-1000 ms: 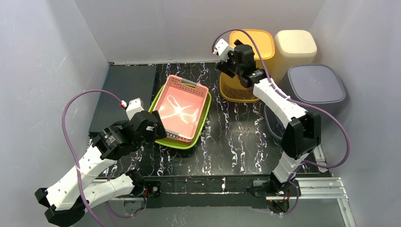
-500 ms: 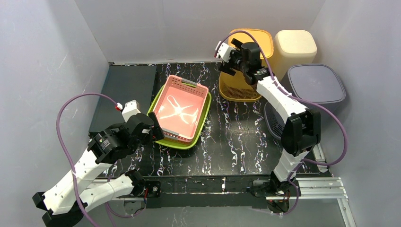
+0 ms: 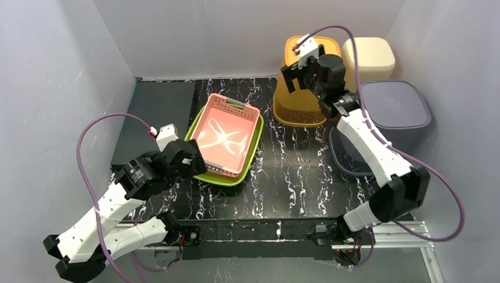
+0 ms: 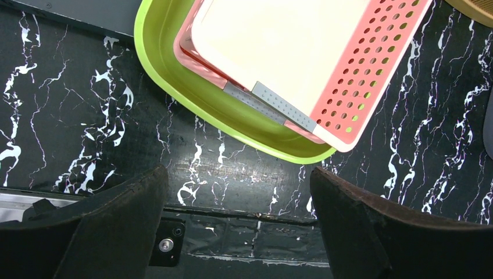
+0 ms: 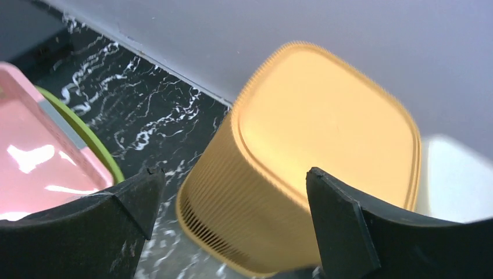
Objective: Turn the large container upside down
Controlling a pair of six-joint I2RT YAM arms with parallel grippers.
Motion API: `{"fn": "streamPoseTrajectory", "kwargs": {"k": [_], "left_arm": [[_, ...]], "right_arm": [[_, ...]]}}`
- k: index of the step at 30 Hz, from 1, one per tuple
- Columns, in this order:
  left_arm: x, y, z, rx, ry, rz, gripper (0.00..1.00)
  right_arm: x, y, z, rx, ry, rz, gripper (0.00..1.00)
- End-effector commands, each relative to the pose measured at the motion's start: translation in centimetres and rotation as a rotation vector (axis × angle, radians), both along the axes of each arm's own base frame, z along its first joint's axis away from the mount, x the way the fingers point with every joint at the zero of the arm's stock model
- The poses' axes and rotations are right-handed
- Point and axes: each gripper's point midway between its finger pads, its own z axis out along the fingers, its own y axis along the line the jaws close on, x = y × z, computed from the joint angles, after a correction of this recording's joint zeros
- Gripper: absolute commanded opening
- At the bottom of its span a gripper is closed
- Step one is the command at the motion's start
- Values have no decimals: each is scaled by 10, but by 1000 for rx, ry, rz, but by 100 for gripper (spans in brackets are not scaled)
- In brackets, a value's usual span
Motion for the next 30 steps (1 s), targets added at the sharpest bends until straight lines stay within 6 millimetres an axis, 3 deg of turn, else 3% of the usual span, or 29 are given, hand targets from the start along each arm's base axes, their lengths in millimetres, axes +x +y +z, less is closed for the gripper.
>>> {"fn": "streamPoseTrajectory", "kwargs": {"k": [1, 5, 6, 11, 17, 24, 30], "left_arm": [[0, 6, -2, 28, 2, 15, 90], [0, 5, -3, 37, 14, 4, 90], [0, 5, -4, 37, 15, 4, 90], [0, 4, 0, 28, 8, 3, 91], [-4, 8, 1, 9, -4, 10, 90], [-8, 12, -3, 4, 3, 23, 91], [-8, 11, -6, 20, 16, 14, 91]], "right_arm": [[-30, -47, -35, 351, 281, -374, 99], [-53, -46, -88, 420, 499, -441, 99], [-53, -44, -93, 427, 521, -439, 99], [-22, -52, -96, 383, 526, -415, 99], [14, -65, -102, 108, 447, -340, 99], [26, -61, -124, -164, 363, -161, 99], [42, -67, -124, -271, 260, -144, 99]]}}
